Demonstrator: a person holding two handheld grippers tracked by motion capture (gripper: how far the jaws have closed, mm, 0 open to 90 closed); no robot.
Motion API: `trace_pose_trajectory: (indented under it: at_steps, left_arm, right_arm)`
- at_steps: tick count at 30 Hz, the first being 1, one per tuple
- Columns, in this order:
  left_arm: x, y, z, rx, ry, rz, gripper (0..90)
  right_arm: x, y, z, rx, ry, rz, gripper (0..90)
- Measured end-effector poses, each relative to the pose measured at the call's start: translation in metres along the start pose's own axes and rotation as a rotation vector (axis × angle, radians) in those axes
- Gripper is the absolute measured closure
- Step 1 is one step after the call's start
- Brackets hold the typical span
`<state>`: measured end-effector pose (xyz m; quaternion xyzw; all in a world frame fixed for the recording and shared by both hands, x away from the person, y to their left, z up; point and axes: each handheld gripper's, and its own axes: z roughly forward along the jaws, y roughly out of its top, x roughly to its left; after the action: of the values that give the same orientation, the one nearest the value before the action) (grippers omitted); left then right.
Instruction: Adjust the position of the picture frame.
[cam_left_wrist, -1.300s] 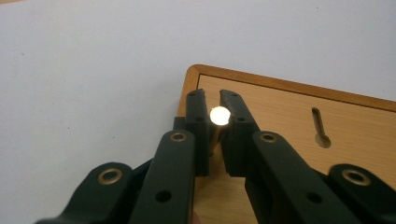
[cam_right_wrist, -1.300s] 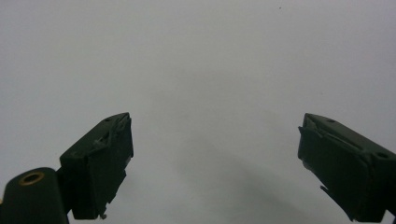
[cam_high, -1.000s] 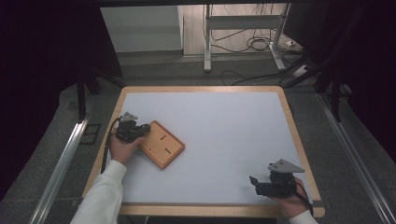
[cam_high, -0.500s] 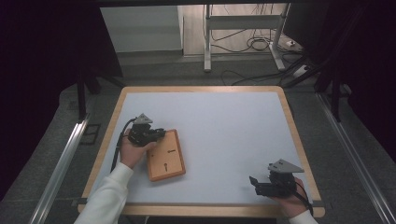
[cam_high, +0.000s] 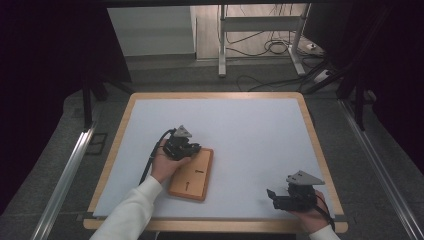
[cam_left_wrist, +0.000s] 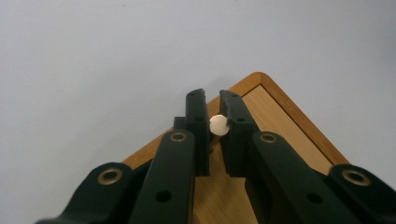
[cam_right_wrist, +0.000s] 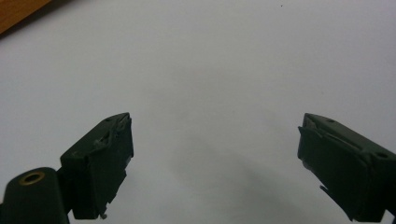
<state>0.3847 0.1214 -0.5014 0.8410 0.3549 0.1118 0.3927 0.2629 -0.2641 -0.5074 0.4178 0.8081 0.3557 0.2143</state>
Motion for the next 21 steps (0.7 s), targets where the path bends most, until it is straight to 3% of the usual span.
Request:
trace_pose_trajectory:
  at_steps: [3, 7, 11, 12, 13, 16, 18, 21]
  left_arm:
    - [-0.006, 0.007, 0.01, 0.006, -0.016, 0.011, 82.9]
    - [-0.008, 0.011, 0.021, 0.012, -0.032, -0.004, 82.9]
    - [-0.002, 0.006, 0.029, 0.025, 0.007, 0.001, 82.4]
    - [0.0, 0.004, 0.029, 0.011, -0.002, -0.01, 80.4]
    - [0.002, 0.004, 0.027, 0.015, 0.012, -0.021, 75.2]
    - [0.002, 0.002, 0.02, 0.021, 0.036, 0.011, 46.9]
    - [0.002, 0.0, 0.014, 0.006, 0.025, 0.018, 37.8]
    - [0.005, -0.004, 0.003, -0.023, 0.016, 0.02, 32.9]
  right_arm:
    - [0.0, 0.0, 0.001, 0.001, -0.001, 0.0, 10.7]
    - [0.0, -0.001, 0.001, 0.005, -0.001, 0.001, 10.8]
    - [0.0, -0.002, 0.001, 0.006, -0.001, -0.001, 10.8]
    - [0.0, -0.002, 0.001, 0.006, -0.002, -0.002, 10.7]
    - [0.0, -0.002, 0.001, 0.007, -0.002, -0.003, 10.7]
    - [0.0, -0.002, 0.001, 0.009, -0.004, -0.006, 10.7]
    - [-0.001, -0.002, 0.0, 0.007, -0.007, -0.003, 10.7]
    - [-0.001, -0.003, 0.0, 0.007, -0.011, -0.004, 10.8]
